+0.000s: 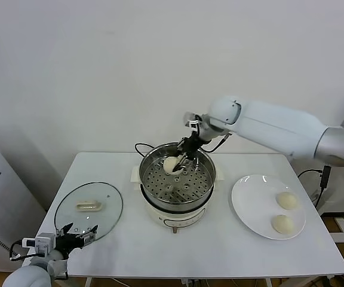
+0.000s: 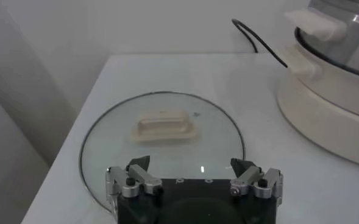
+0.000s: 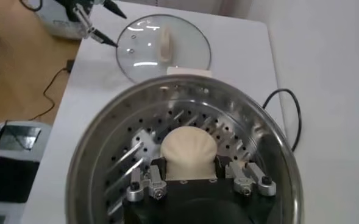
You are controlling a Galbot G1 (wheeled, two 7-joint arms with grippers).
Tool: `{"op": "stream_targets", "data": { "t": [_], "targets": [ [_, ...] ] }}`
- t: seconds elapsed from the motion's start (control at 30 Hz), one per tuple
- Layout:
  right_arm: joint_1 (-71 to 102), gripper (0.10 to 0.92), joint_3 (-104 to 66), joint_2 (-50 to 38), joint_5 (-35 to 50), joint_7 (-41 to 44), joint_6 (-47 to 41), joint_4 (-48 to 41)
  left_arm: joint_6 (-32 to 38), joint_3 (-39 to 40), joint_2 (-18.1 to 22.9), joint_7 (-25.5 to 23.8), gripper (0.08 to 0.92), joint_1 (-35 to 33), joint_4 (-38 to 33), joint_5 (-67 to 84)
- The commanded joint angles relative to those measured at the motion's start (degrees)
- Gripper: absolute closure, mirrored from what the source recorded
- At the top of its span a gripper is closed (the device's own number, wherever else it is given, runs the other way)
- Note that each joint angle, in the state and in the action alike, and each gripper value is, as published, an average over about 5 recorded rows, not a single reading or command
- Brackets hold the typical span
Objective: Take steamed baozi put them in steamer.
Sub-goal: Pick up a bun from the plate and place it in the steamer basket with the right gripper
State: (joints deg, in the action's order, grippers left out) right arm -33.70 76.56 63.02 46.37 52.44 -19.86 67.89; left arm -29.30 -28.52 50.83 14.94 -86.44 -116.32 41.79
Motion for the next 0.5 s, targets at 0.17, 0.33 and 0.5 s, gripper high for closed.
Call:
{"op": "stream_targets", "data": {
  "t": [0.17, 0.33, 0.5],
  "targets": [
    [4.97, 0.516, -0.71, 5.89, 0.44, -6.79, -3.45, -2.84, 0.01, 0.07, 0.0, -0.04, 0.177, 0.08, -0.05, 0.03],
    [6.42, 0.516, -1.19, 7.22, -0.01, -7.72, -3.96, -4.59, 0.09, 0.05, -0.21, -0.11, 0.177, 0.08, 0.06, 0.17],
    [7.25, 0.516, -1.31, 8.14, -0.54, -8.21, -4.46, -5.55, 0.14, 0.06, -0.45, -0.16, 0.177, 0.11, 0.03, 0.35]
  ]
}}
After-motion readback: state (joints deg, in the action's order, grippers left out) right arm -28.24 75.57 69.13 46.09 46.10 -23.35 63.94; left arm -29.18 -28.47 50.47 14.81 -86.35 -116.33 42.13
